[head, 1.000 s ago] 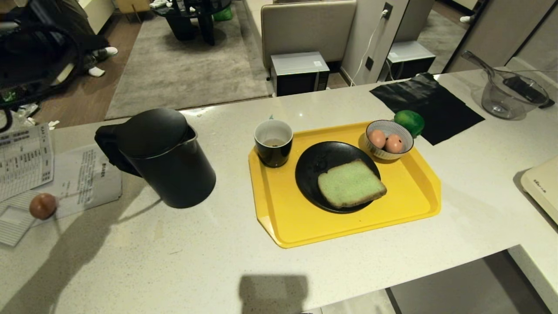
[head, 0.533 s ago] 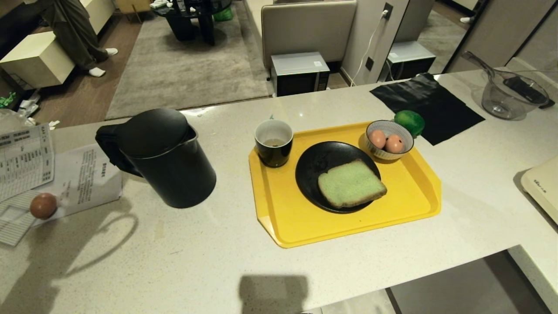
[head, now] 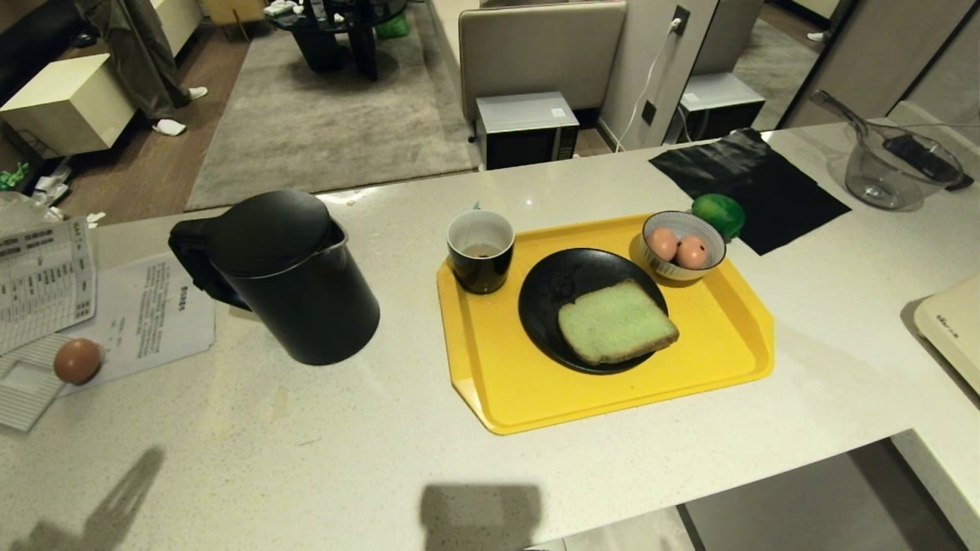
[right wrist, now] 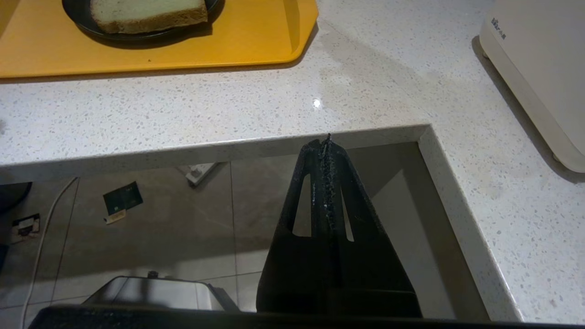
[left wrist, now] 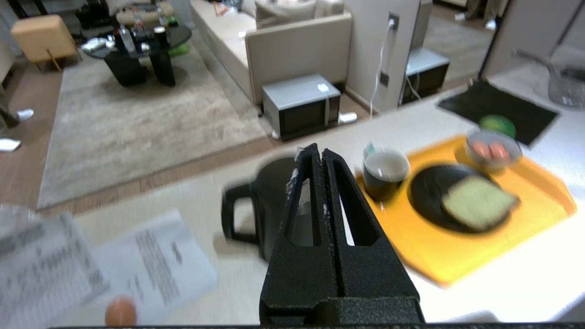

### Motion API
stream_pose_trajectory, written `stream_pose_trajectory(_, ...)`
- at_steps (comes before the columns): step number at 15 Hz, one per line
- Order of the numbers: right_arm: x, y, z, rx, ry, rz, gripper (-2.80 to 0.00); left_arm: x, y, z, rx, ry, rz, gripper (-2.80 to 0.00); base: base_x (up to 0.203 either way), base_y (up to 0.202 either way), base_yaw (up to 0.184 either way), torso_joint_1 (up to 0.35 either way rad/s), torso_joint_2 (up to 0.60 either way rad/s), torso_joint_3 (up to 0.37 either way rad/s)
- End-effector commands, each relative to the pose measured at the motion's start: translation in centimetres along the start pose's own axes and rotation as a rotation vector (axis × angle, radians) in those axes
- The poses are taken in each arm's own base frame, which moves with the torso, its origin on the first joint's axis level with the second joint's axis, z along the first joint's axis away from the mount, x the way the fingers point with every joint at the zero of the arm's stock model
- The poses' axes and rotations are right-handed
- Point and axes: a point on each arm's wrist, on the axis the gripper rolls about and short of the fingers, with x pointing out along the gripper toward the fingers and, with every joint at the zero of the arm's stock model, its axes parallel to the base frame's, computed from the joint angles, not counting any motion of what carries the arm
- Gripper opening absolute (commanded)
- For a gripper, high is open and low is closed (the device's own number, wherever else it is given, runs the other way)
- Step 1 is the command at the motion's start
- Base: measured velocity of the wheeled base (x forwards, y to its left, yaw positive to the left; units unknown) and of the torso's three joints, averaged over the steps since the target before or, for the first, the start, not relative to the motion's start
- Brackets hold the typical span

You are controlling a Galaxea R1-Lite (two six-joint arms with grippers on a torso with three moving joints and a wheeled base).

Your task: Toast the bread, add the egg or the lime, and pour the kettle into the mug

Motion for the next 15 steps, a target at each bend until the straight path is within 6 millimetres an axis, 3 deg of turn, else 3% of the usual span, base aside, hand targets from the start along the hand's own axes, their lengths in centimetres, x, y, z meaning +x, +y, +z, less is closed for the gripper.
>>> stream_pose_trajectory(1,0.2,0.0,-0.7,-0.001,0.025,0.002,-2.8,-5.3,-1.5,-1.6,0.013,-0.028,-0.019,-2.8,0.0,0.0,0.0,0.0,0.0,0.0)
stream_pose_trajectory(7,0.2,0.0,-0.7,-0.001,0.027,0.002,-2.8,-10.7,-2.5,-4.8,0.032,-0.075,-0.021,-2.8,0.0,0.0,0.0,0.0,0.0,0.0)
stream_pose_trajectory(8,0.2,0.0,-0.7,-0.001,0.025,0.002,-2.8,-10.8,-2.6,-5.6,0.045,-0.066,-0.016,-2.8,0.0,0.0,0.0,0.0,0.0,0.0)
stream_pose_trajectory(11,0.2,0.0,-0.7,-0.001,0.027,0.002,-2.8,-9.0,-2.3,-8.0,0.082,-0.013,-0.017,-2.8,0.0,0.0,0.0,0.0,0.0,0.0)
stream_pose_trajectory(15,0.2,0.0,-0.7,-0.001,0.026,0.002,-2.8,-5.6,-1.7,-15.2,0.123,0.015,0.0,-2.8,0.0,0.0,0.0,0.0,0.0,0.0)
